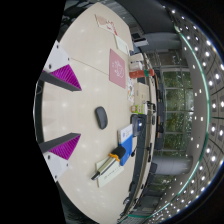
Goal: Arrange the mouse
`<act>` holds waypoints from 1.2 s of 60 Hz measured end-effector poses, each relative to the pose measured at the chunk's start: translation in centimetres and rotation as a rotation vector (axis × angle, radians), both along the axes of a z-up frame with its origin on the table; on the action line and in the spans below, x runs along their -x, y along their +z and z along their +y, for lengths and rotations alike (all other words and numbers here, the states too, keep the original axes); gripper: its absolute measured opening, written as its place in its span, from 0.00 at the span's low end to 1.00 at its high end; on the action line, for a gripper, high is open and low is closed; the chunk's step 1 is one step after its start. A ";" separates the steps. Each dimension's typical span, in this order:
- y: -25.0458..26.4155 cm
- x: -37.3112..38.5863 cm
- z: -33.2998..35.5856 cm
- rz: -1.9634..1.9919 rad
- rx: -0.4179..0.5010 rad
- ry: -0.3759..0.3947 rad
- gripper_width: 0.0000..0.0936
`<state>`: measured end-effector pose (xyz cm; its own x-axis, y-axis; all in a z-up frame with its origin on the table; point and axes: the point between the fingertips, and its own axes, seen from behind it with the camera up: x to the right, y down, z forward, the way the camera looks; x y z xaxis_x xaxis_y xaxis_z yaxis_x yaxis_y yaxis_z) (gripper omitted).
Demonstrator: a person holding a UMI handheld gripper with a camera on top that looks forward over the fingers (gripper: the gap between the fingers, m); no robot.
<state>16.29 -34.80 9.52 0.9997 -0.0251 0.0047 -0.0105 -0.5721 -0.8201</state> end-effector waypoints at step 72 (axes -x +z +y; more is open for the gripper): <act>-10.9 -1.6 27.0 -0.040 0.074 -0.147 0.39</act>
<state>17.91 -7.79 -1.36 0.9842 -0.1694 0.0515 -0.0671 -0.6256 -0.7773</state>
